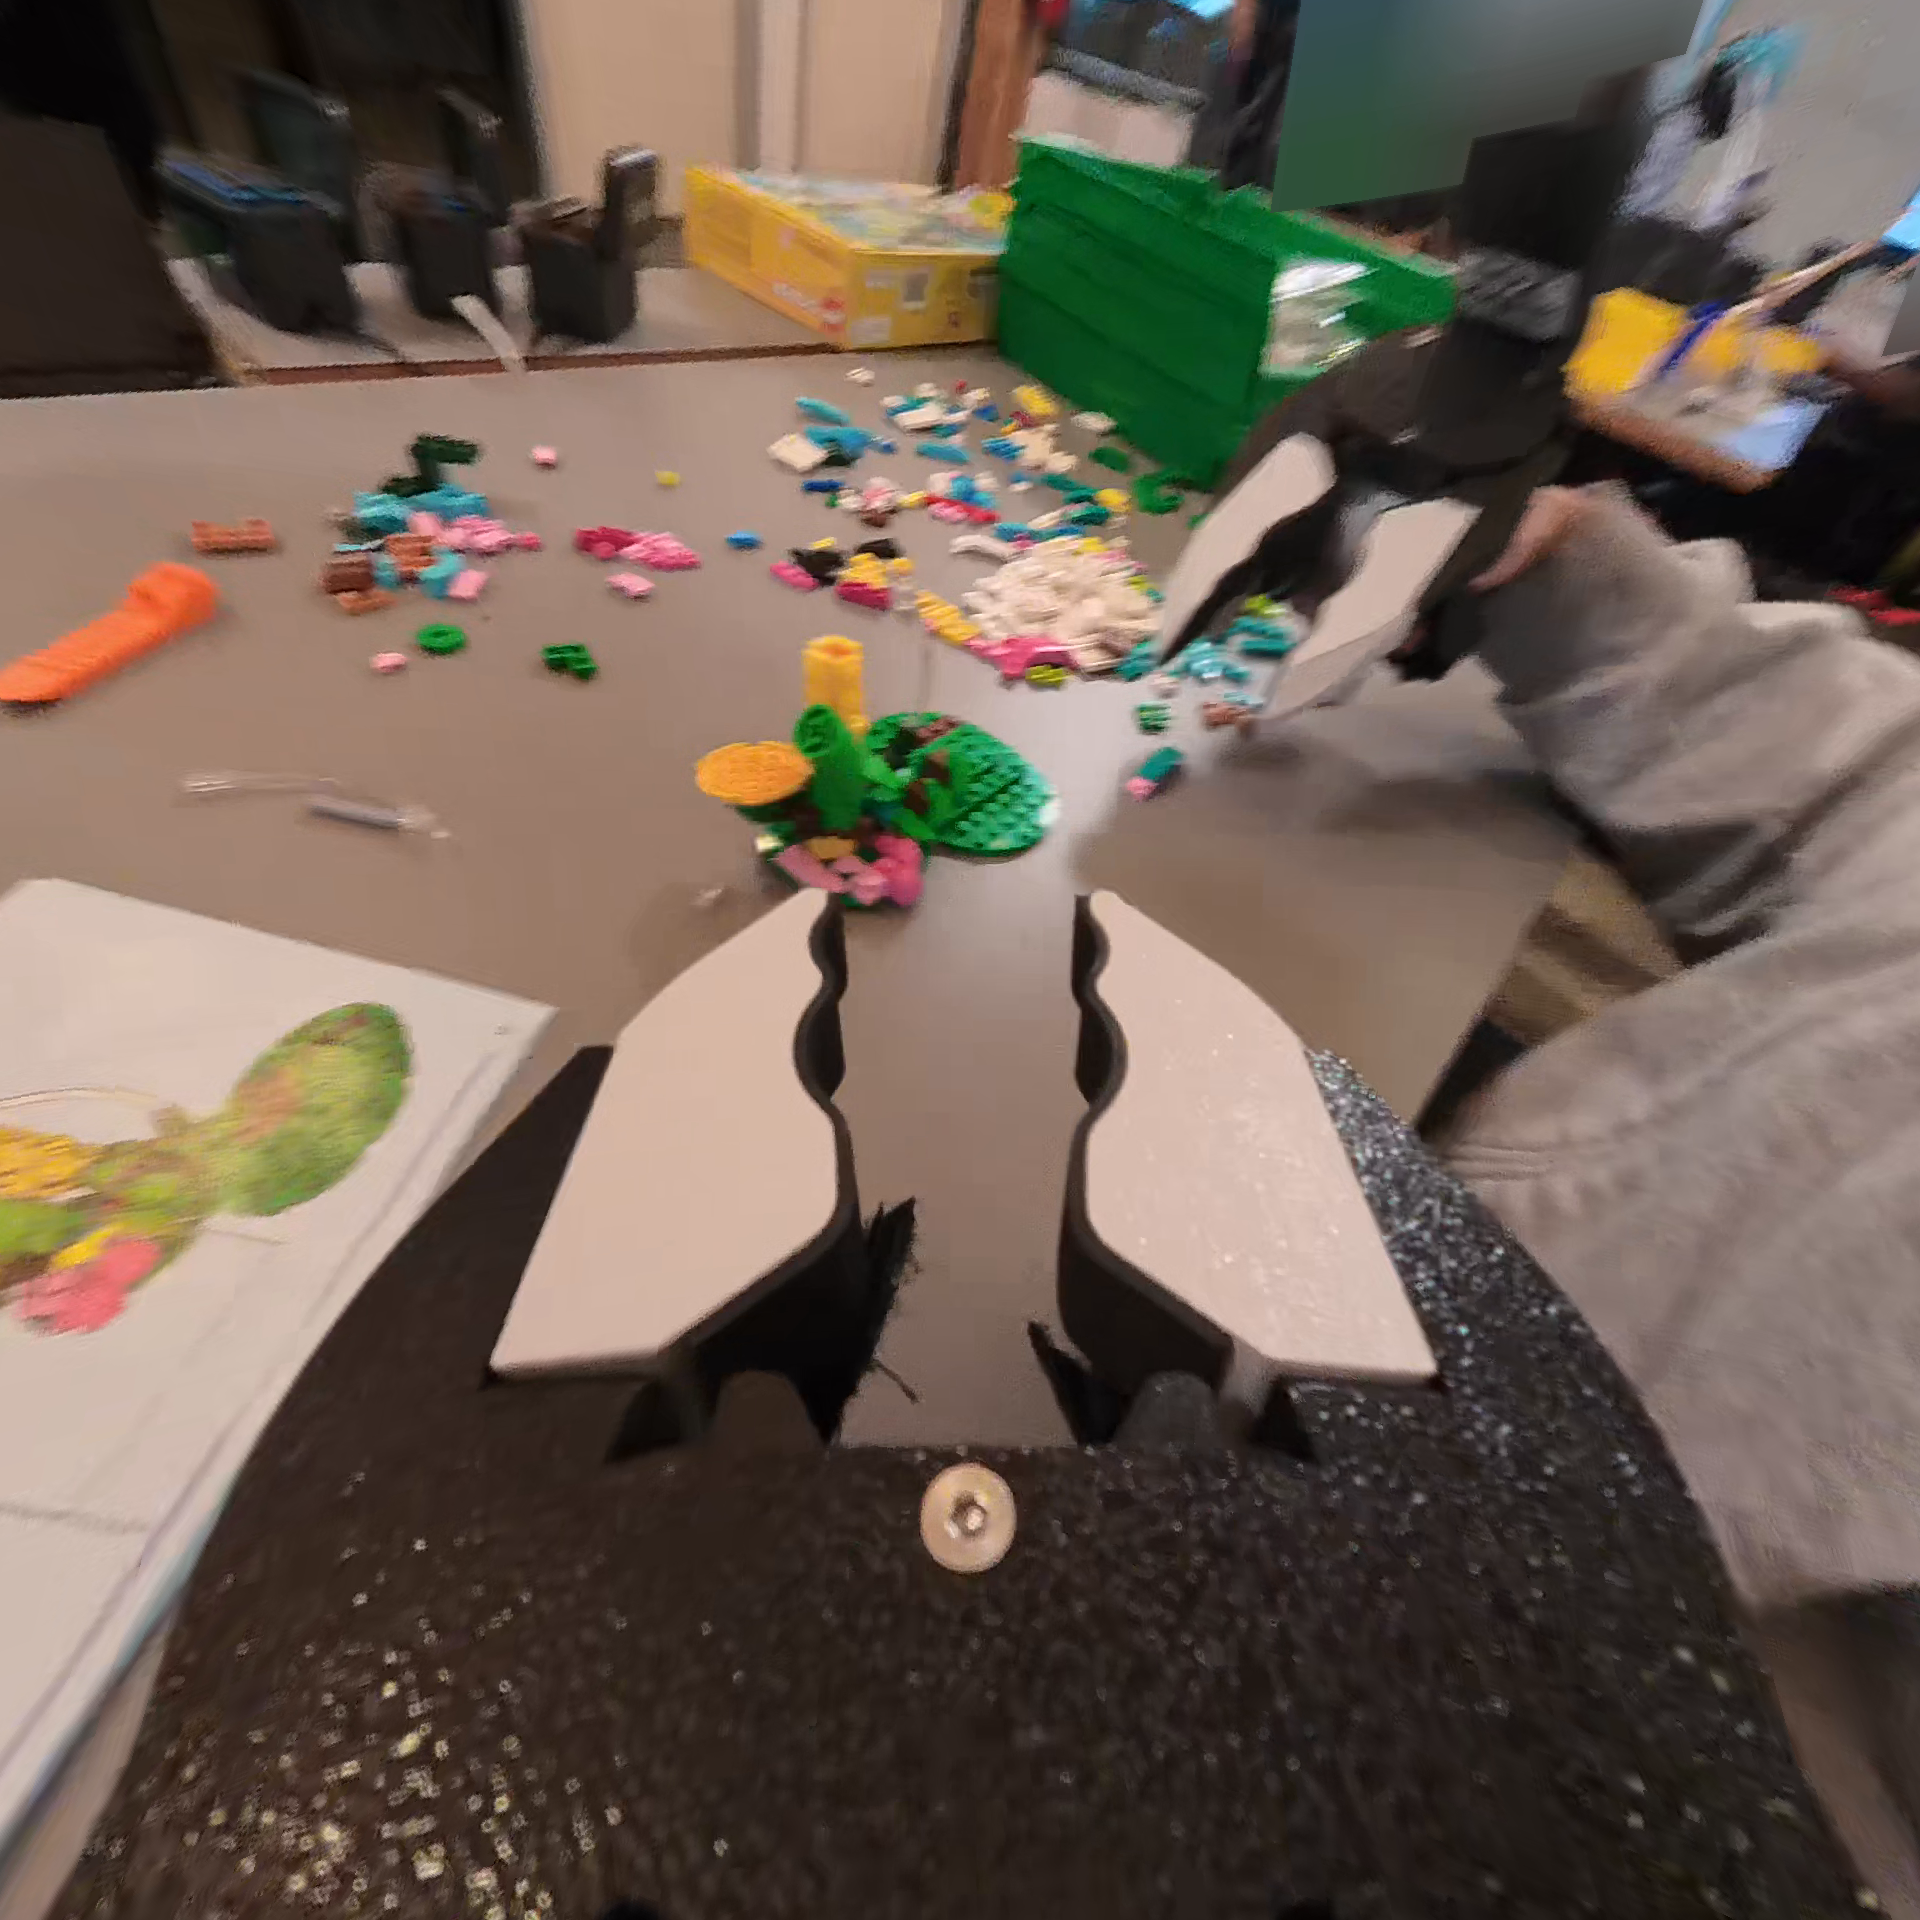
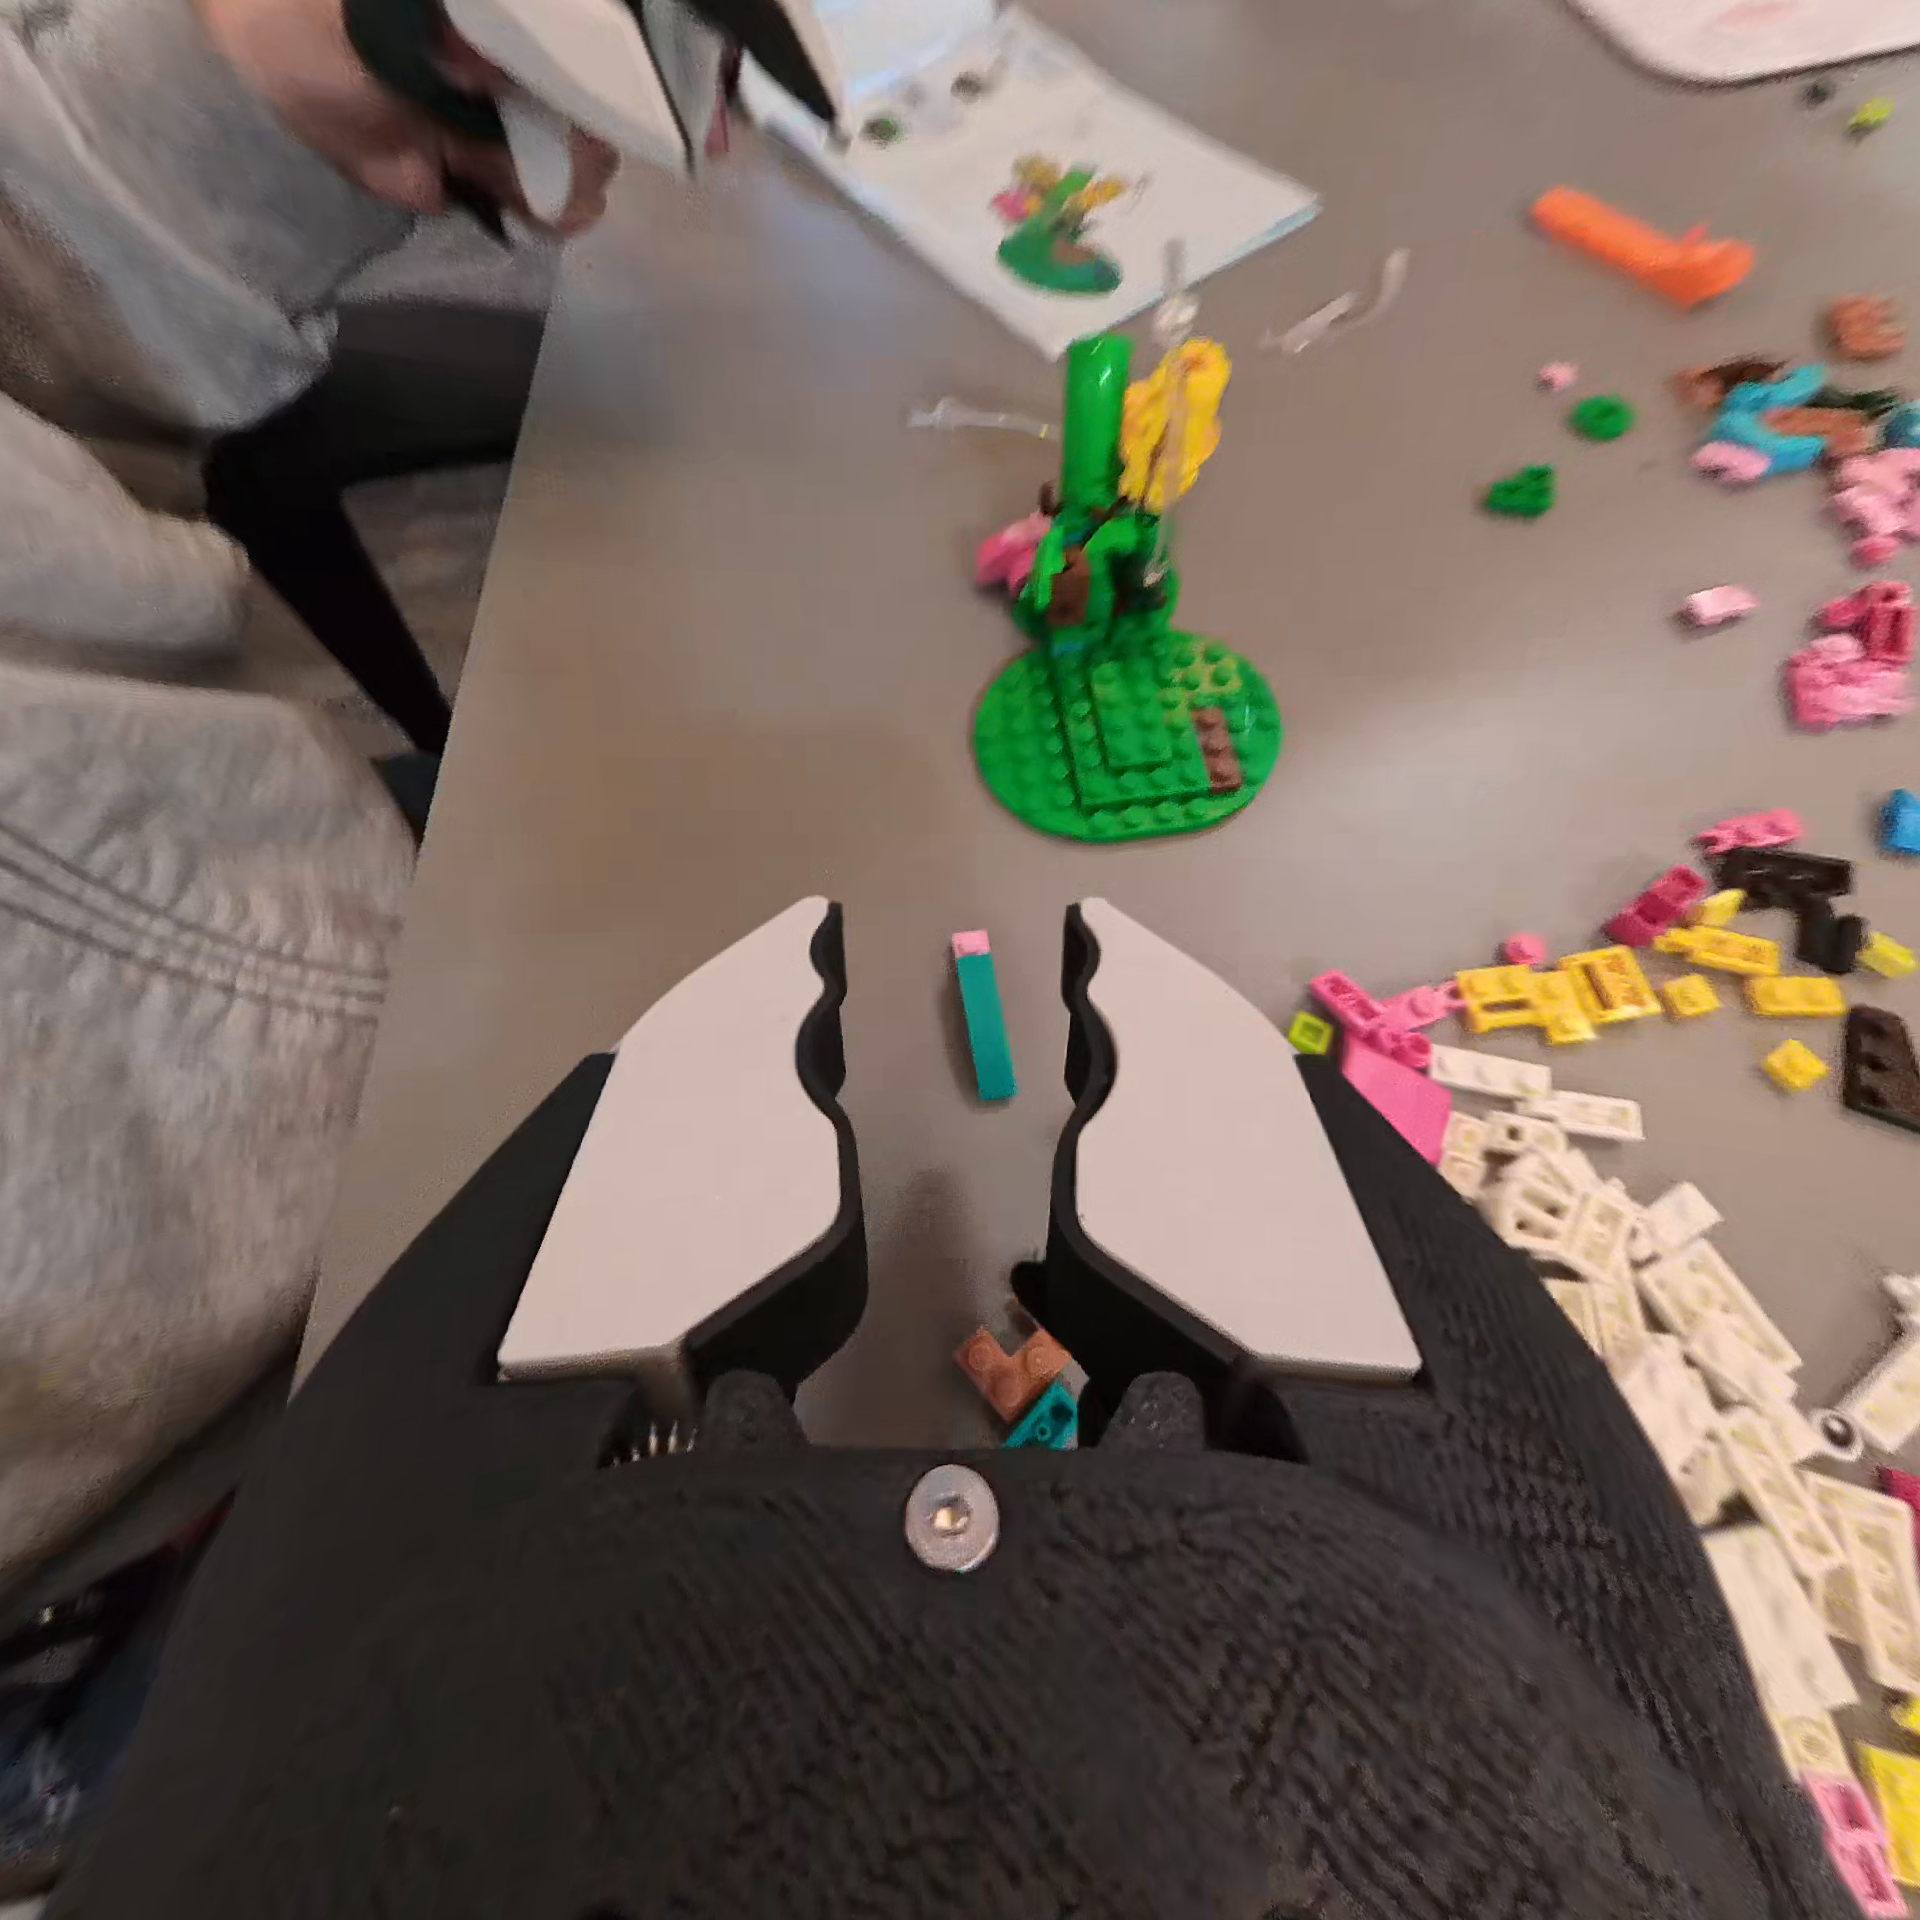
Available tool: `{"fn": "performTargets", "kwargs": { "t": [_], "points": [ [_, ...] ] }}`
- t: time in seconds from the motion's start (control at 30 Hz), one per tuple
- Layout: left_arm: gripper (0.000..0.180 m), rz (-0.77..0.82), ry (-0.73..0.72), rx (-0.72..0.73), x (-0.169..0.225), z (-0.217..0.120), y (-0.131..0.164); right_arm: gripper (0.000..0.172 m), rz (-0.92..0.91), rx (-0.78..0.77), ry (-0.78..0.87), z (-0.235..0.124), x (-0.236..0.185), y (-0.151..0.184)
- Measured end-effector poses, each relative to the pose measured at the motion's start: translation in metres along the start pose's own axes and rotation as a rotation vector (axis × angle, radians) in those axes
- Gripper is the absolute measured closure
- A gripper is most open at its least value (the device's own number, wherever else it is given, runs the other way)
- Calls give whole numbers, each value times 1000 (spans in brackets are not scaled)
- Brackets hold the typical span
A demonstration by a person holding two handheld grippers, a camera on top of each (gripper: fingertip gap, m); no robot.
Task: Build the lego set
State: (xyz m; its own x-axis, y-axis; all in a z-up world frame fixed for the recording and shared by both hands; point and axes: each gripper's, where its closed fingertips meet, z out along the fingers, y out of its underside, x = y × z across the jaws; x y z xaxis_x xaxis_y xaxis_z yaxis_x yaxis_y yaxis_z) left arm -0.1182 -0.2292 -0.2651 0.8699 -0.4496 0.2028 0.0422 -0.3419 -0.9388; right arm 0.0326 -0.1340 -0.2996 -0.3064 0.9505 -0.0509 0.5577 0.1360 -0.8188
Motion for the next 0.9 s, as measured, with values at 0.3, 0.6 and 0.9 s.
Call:
{"fn": "performTargets", "kwargs": {
  "t": [0.3, 0.6, 0.9],
  "points": [
    [113, 66, 171, 0, 38, 20, 2, 142, 28, -186, -27, 15, 6, 37],
    [115, 290, 215, -83, 64, 52, 10, 165, 161, -221, -153, 18, -2, 35],
    [140, 905, 152, -71, 93, 119, 12, 166, 329, -97, -390, 9, -29, -1]
  ]
}}
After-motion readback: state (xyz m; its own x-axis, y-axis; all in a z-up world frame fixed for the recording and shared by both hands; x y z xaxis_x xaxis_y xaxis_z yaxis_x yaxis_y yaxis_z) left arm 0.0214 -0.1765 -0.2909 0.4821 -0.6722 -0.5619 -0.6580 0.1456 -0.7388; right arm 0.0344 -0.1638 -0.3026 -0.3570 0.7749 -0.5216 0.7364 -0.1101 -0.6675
